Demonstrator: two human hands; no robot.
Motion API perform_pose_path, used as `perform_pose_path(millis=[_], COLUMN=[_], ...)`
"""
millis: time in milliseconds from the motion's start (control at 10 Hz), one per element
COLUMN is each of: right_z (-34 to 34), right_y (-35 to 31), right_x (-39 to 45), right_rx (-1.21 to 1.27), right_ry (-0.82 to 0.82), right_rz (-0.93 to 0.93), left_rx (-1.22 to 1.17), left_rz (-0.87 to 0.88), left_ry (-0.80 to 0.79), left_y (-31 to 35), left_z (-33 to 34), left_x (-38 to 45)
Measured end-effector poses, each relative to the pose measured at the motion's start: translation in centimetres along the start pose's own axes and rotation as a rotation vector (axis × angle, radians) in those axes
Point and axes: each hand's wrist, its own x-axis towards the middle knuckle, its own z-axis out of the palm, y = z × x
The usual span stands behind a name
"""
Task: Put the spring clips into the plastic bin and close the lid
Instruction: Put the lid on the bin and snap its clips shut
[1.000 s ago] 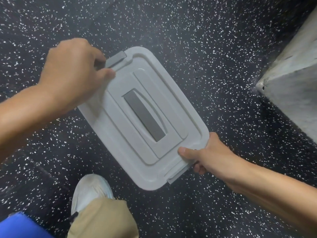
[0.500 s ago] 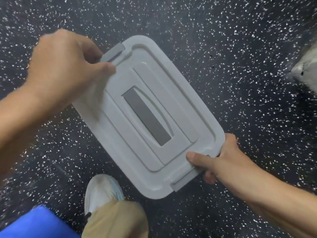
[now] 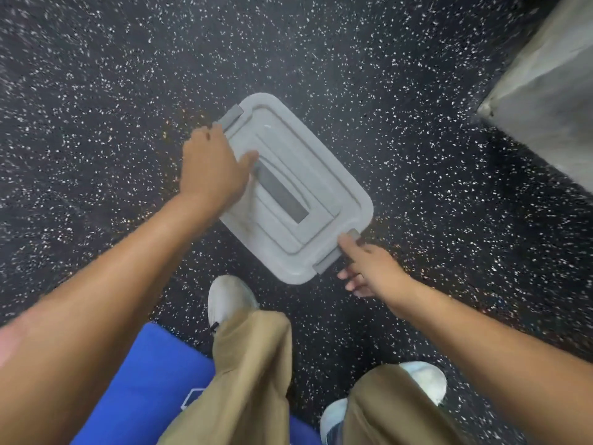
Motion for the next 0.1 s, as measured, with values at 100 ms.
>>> perform_pose_path(millis=[100], right_z=[-0.2], right_y=[1.65], right_x=[-2.38], right_rx=[0.007], right_ry=[0.012], right_rz=[0.085], left_rx=[0.015], left_rz=[0.179], left_ry=[-0.137], left_y=[2.48], left_z=[0.14], left_x=[-6.49])
